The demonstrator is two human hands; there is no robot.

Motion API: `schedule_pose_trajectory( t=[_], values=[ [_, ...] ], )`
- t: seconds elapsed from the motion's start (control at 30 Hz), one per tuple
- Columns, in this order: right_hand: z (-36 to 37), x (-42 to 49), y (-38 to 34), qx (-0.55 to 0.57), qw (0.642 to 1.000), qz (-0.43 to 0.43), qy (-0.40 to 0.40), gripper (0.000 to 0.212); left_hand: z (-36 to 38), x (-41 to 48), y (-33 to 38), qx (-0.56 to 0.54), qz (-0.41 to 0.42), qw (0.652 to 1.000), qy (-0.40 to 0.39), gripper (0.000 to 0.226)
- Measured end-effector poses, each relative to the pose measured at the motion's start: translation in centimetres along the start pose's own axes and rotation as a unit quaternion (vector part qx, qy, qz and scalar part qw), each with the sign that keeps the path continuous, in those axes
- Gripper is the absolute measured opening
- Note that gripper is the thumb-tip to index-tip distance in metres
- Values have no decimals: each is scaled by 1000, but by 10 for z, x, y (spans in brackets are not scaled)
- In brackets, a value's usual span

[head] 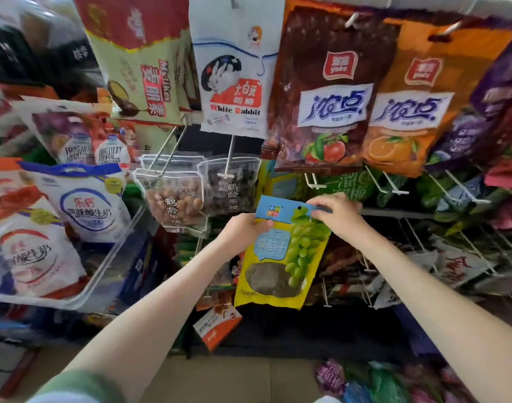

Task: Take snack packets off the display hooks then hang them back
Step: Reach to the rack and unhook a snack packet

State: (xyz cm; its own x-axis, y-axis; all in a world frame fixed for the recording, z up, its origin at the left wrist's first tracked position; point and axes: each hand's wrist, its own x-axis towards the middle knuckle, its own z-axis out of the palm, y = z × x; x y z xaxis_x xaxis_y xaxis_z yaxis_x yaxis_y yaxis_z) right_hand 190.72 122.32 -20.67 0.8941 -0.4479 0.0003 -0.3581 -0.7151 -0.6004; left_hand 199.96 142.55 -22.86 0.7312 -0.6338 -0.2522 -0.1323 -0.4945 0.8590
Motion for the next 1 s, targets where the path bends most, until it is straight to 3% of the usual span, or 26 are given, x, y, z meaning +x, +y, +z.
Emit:
schedule_pose_trajectory(
  t=[0.23, 0.4, 0.53, 0.7, 0.8, 0.93, 1.0],
  values=[
    [-20, 4, -1, 104, 993, 39, 51, 19, 8, 3, 30, 10, -2, 999, 49, 34],
    [-19, 25, 3, 104, 992, 53, 52, 13, 11, 12, 44, -1, -34, 997, 69, 54],
    [-1, 51, 27, 134, 989, 49, 47, 49, 17, 18, 45, -3, -40, 995, 88, 54],
    [3, 57, 24, 153, 985, 55, 51, 33, 18, 24, 41, 6, -30, 992, 120, 44],
    [-7, 46, 8, 164, 984, 54, 50, 35, 20, 30, 41, 19, -21, 990, 137, 52],
    [-15, 33, 1, 108, 990, 38, 84, 9, 26, 32, 36, 35, -15, 984, 171, 60],
    [-12, 31, 4, 96, 991, 18, 93, 9, 31, 31, 31, 27, -14, 982, 184, 60]
  ],
)
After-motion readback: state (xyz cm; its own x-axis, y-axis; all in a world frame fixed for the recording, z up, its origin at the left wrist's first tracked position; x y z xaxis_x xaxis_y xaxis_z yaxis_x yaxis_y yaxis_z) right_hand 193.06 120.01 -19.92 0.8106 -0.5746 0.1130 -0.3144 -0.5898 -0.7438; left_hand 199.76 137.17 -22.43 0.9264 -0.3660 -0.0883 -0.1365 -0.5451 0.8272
